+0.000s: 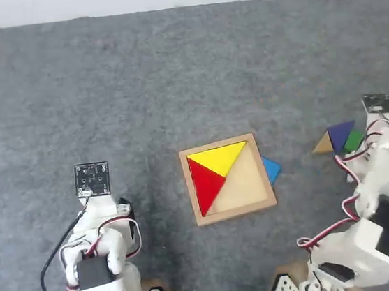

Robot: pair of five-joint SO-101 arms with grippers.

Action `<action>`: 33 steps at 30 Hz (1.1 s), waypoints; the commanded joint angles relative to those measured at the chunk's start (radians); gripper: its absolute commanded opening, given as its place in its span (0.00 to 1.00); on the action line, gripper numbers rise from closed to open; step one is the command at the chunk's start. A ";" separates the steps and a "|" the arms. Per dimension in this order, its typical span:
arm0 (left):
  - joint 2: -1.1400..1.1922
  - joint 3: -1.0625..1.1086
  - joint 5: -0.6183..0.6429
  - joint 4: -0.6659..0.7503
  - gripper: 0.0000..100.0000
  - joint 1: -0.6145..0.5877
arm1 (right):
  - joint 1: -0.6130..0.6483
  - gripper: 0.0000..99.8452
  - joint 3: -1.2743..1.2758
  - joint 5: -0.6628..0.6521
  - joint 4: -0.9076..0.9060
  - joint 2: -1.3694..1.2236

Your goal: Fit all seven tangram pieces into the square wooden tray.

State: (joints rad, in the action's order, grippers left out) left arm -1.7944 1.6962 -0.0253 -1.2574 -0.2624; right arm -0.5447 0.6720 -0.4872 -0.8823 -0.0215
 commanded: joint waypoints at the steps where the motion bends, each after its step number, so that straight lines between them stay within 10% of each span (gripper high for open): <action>1: -0.020 -0.013 -0.002 -0.003 0.09 -0.005 | 0.038 0.25 0.006 0.009 0.004 0.042; 33: -0.020 -0.013 -0.002 -0.003 0.09 -0.005 | -0.150 0.25 0.120 0.094 0.191 0.193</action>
State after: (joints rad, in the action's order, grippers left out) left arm -1.7944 1.6962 -0.0253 -1.2574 -0.2624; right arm -0.6859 0.8562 -0.4012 -0.7073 0.1887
